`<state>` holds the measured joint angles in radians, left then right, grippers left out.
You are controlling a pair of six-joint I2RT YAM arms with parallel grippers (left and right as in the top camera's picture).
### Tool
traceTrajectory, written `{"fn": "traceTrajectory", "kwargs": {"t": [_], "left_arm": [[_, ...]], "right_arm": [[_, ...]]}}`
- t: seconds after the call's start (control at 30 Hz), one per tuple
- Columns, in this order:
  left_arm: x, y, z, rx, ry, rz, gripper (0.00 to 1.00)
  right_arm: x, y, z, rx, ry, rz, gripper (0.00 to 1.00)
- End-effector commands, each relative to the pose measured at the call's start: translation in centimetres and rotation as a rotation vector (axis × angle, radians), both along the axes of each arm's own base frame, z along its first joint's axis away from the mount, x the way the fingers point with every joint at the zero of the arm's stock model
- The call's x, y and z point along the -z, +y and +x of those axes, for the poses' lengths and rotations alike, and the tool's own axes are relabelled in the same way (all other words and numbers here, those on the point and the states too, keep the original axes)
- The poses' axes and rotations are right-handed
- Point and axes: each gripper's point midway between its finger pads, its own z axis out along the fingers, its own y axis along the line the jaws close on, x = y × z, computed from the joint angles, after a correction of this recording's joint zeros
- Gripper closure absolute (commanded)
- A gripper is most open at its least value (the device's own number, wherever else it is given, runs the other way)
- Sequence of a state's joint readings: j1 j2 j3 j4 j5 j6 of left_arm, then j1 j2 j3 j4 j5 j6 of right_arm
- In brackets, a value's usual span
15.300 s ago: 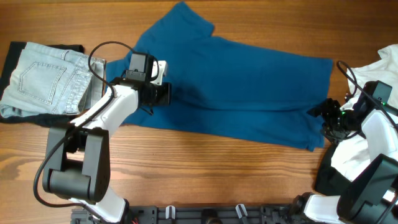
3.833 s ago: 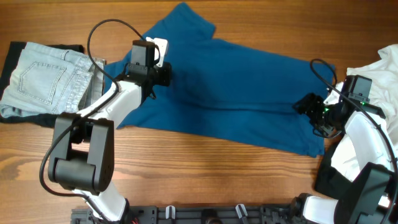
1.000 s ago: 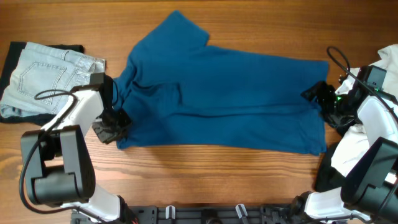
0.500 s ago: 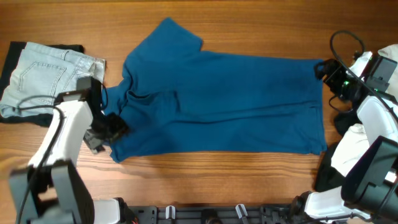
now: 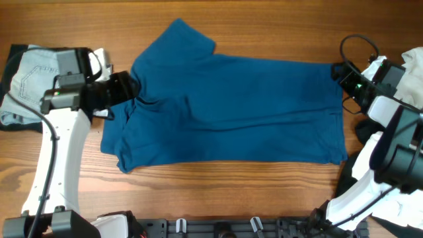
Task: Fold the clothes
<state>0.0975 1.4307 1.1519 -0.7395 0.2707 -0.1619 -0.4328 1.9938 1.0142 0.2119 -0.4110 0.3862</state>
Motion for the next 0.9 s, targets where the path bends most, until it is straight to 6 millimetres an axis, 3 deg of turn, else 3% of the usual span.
{"fn": "traceTrajectory", "kwargs": {"t": [0.0, 0.13, 0.27, 0.37, 0.47, 0.53, 0.67, 0.87], "left_arm": [[-0.3, -3.5, 0.9, 0.189, -0.059, 0.022, 0.27], [-1.0, -5.4, 1.7, 0.237, -0.113, 0.035, 0.26], [-1.1, -5.9, 1.8, 0.245, -0.122, 0.04, 0.27], [-0.9, -5.9, 1.5, 0.243, -0.107, 0.037, 0.28], [-0.8, -5.8, 1.4, 0.243, -0.101, 0.037, 0.28], [-0.8, -5.8, 1.4, 0.243, -0.102, 0.038, 0.3], [-1.0, -5.3, 2.0, 0.223, -0.121, 0.07, 0.31], [-0.2, -4.9, 4.4, 0.203, -0.167, 0.098, 0.37]], "right_arm": [[1.9, 1.0, 0.8, -0.024, -0.013, 0.074, 0.11], [2.7, 2.6, 1.6, -0.061, -0.035, 0.109, 0.15], [3.2, 5.3, 2.1, -0.136, -0.027, 0.07, 0.18], [3.3, 6.2, 2.2, -0.163, -0.023, 0.053, 0.3], [2.5, 6.1, 2.2, -0.173, -0.042, 0.068, 0.66], [0.9, 5.8, 2.2, -0.186, -0.075, 0.083, 0.78], [-4.4, 5.8, 1.7, -0.241, -0.16, 0.127, 0.95], [-10.5, 7.5, -1.2, -0.273, -0.148, 0.175, 0.96]]}}
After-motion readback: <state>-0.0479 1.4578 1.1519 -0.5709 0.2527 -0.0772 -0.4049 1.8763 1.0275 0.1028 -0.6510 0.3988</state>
